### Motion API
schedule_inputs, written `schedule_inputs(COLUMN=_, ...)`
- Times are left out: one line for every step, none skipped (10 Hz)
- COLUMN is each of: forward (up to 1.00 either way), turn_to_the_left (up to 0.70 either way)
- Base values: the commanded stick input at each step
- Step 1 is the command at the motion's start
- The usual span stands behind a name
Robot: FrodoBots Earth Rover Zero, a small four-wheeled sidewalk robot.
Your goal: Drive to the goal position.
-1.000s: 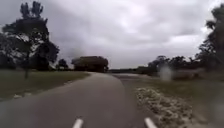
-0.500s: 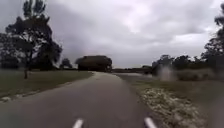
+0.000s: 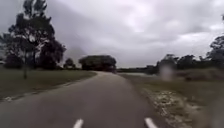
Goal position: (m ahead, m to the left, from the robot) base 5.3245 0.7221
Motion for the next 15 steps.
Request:
schedule_inputs(forward=0.84, turn_to_the_left=0.03)
schedule_inputs(forward=0.84, turn_to_the_left=0.03)
schedule_inputs(forward=0.84, turn_to_the_left=0.03)
schedule_inputs(forward=0.84, turn_to_the_left=0.08)
schedule_inputs(forward=0.84, turn_to_the_left=0.22)
schedule_inputs(forward=0.84, turn_to_the_left=0.26)
schedule_inputs(forward=0.84, turn_to_the_left=0.08)
schedule_inputs(forward=0.84, turn_to_the_left=0.03)
schedule_inputs(forward=0.84, turn_to_the_left=0.03)
schedule_inputs(forward=0.84, turn_to_the_left=0.03)
schedule_inputs(forward=0.84, turn_to_the_left=0.03)
schedule_inputs(forward=0.84, turn_to_the_left=0.03)
schedule_inputs(forward=0.84, turn_to_the_left=0.03)
schedule_inputs(forward=0.84, turn_to_the_left=0.03)
schedule_inputs(forward=0.84, turn_to_the_left=0.03)
